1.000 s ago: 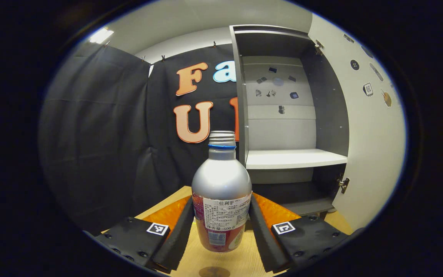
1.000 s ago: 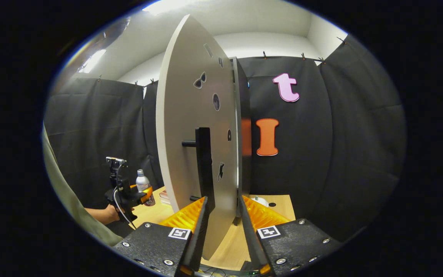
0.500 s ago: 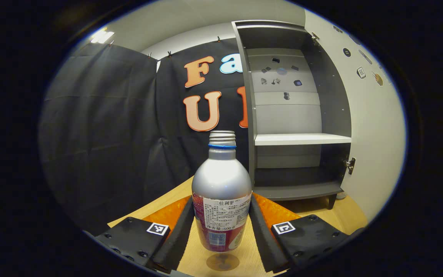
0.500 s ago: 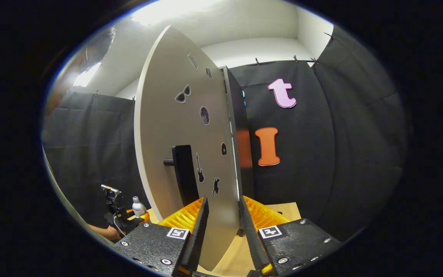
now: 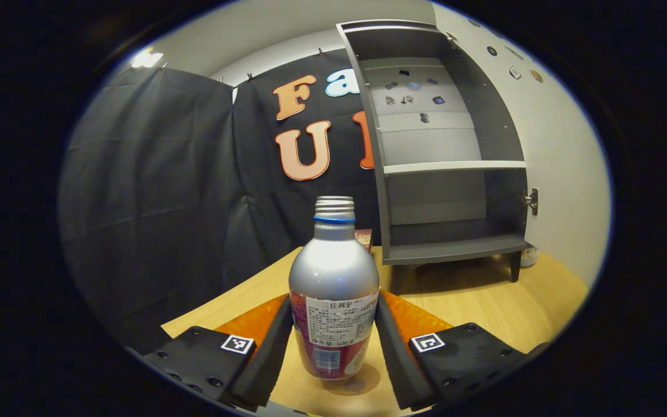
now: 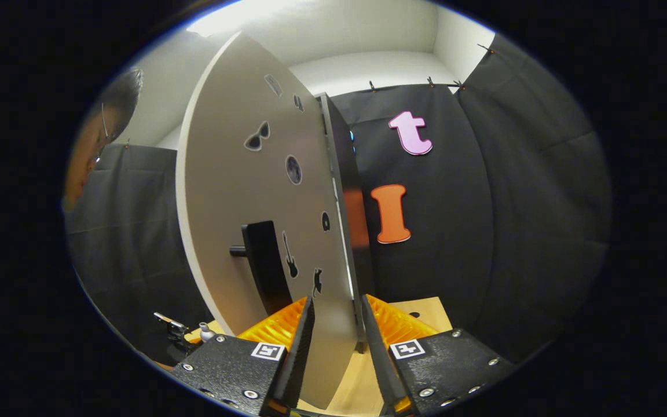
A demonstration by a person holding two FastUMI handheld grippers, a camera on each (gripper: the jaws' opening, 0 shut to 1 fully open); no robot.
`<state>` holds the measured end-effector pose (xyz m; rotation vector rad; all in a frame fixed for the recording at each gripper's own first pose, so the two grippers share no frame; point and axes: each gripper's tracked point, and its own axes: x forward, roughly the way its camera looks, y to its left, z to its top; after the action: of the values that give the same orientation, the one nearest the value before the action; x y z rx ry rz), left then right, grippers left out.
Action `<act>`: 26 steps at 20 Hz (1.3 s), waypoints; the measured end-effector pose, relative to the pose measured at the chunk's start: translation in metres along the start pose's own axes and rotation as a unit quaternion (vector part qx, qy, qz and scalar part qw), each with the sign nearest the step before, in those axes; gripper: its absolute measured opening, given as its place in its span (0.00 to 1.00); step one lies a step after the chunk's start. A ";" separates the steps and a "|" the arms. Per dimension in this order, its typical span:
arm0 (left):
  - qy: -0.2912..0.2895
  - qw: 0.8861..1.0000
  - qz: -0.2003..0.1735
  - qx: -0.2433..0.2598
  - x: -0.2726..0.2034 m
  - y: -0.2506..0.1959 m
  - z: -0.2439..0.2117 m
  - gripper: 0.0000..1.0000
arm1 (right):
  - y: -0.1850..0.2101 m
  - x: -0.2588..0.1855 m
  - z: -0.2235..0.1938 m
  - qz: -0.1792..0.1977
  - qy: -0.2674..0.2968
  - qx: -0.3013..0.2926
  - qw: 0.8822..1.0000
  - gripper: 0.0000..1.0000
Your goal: Open the cabinet door with the right hand, grasp the bottle in the cabinet with the left hand and place it on the coaster, then close the cabinet door with the right hand.
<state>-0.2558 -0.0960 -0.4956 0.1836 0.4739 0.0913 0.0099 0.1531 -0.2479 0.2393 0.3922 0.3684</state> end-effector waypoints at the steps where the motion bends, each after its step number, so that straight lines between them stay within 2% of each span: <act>1: -0.003 1.000 -0.002 0.002 0.002 0.000 -0.003 0.83 | 0.000 0.004 -0.001 -0.006 0.003 0.006 1.000 0.52; 2: -0.005 1.000 -0.006 0.004 0.002 0.000 -0.009 0.83 | -0.001 0.006 0.000 -0.014 0.004 0.014 1.000 0.57; 3: -0.005 1.000 -0.010 0.003 0.004 -0.001 -0.014 0.83 | -0.002 0.006 0.001 -0.021 0.003 0.020 1.000 0.52; 4: -0.004 1.000 -0.017 0.000 0.005 -0.002 -0.020 0.83 | -0.004 0.006 0.001 -0.030 0.002 0.020 0.999 0.52; 5: -0.002 1.000 -0.022 -0.002 0.007 -0.005 -0.026 0.83 | -0.007 0.005 0.001 -0.040 0.003 0.018 0.999 0.57; 6: 0.002 1.000 -0.028 -0.005 0.010 -0.007 -0.034 0.85 | -0.007 0.005 0.001 -0.046 0.005 0.018 0.999 0.52; 7: 0.005 0.999 -0.032 -0.009 0.012 -0.009 -0.041 0.83 | -0.007 0.006 0.000 -0.051 0.009 0.020 0.998 0.57; 10: 0.014 0.999 -0.036 -0.028 0.017 -0.011 -0.059 0.83 | -0.010 0.005 -0.006 -0.068 0.025 0.020 0.997 0.57; 11: 0.017 0.999 -0.036 -0.035 0.019 -0.013 -0.063 0.84 | -0.013 0.004 -0.004 -0.075 0.024 0.021 0.997 0.53; 12: 0.017 0.998 -0.037 -0.040 0.020 -0.014 -0.068 0.83 | -0.016 0.004 -0.003 -0.080 0.022 0.024 0.996 0.55; 14: 0.020 0.998 -0.047 -0.048 0.023 -0.021 -0.076 0.84 | -0.020 0.002 -0.001 -0.088 0.019 0.026 0.996 0.67; 15: 0.024 0.997 -0.056 -0.050 0.024 -0.026 -0.082 0.83 | -0.024 0.003 -0.001 -0.093 0.019 0.021 0.995 0.62; 16: 0.025 0.997 -0.057 -0.048 0.022 -0.026 -0.084 0.83 | -0.027 0.003 -0.001 -0.096 0.020 0.019 0.995 0.67; 19: 0.010 0.998 -0.058 -0.034 0.017 -0.028 -0.082 0.85 | -0.026 0.008 -0.003 -0.094 0.024 0.013 0.995 0.57; 20: 0.016 0.998 -0.057 -0.027 0.015 -0.028 -0.086 0.86 | -0.028 0.008 -0.003 -0.093 0.023 0.013 0.995 0.62; 21: 0.024 0.998 -0.052 -0.018 0.013 -0.026 -0.091 0.87 | -0.029 0.009 -0.002 -0.093 0.021 0.014 0.995 0.57; 22: 0.029 0.998 -0.047 -0.014 0.011 -0.022 -0.092 0.87 | -0.030 0.009 -0.002 -0.091 0.017 0.018 0.996 0.62; 23: 0.031 0.998 -0.044 -0.016 0.009 -0.019 -0.089 0.88 | -0.031 0.011 -0.001 -0.089 0.014 0.022 0.996 0.62; 24: 0.033 0.998 -0.043 -0.016 0.009 -0.017 -0.086 0.88 | -0.031 0.012 0.000 -0.085 0.011 0.026 0.996 0.57; 26: 0.034 0.999 -0.042 -0.008 0.007 -0.014 -0.079 0.90 | -0.032 0.012 0.002 -0.081 0.003 0.027 0.996 0.57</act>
<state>-0.2848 -0.0969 -0.5704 0.1451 0.5473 0.0198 0.0303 0.1280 -0.2599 0.2568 0.4254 0.1990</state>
